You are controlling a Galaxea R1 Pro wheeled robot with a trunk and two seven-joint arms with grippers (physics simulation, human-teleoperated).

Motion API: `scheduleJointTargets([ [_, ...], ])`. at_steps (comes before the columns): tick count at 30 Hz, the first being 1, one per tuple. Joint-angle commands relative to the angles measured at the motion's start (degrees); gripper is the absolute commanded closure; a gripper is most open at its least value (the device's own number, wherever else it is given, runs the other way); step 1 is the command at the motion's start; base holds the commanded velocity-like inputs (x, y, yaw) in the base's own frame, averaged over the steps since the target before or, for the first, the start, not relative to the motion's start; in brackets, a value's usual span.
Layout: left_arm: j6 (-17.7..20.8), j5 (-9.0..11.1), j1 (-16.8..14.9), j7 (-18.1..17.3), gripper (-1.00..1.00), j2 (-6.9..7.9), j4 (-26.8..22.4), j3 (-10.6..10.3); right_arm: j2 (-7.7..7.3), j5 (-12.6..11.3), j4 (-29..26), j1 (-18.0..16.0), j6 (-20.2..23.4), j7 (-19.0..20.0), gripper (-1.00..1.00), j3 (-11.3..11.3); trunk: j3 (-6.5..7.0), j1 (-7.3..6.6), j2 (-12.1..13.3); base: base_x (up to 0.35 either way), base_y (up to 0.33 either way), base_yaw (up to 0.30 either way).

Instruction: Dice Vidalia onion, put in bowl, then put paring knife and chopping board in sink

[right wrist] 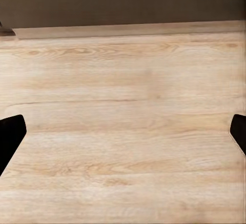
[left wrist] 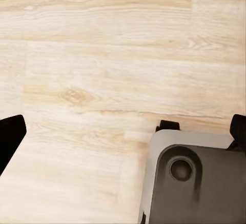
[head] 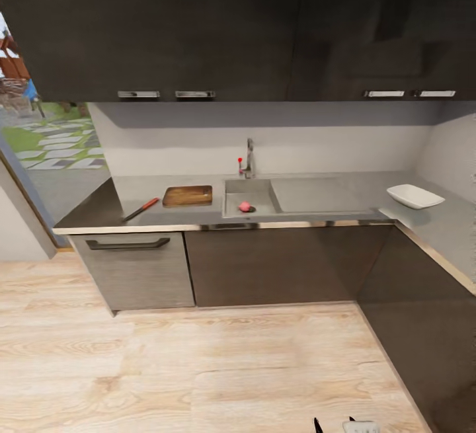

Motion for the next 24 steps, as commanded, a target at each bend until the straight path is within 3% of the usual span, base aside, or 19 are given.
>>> scheduleJointTargets([
  [1,-0.1,0.3,0.0,0.1,-1.00,0.00,-0.1,0.0,0.00,0.3,0.0,0.0,-0.1,0.3,-1.00,-0.5,-0.10,0.03,-0.1,0.000,-0.319,0.000],
  [10,-0.1,0.3,0.0,0.1,-1.00,0.03,-0.1,0.0,-0.05,0.3,0.0,0.0,-0.2,0.2,-1.00,-0.5,-0.10,0.03,-0.1,0.005,-0.284,0.112],
  [15,-0.1,0.3,0.1,0.1,-1.00,0.03,-0.1,0.0,-0.03,0.3,0.0,0.0,-0.2,0.3,-1.00,-0.5,-0.10,0.03,-0.1,0.063,-0.131,0.177],
  [24,0.0,0.3,0.0,0.2,-1.00,-0.07,0.2,0.0,-0.22,0.3,0.0,0.0,-0.2,0.2,-1.00,-0.6,-0.10,0.03,-0.1,0.044,-0.060,0.022],
])
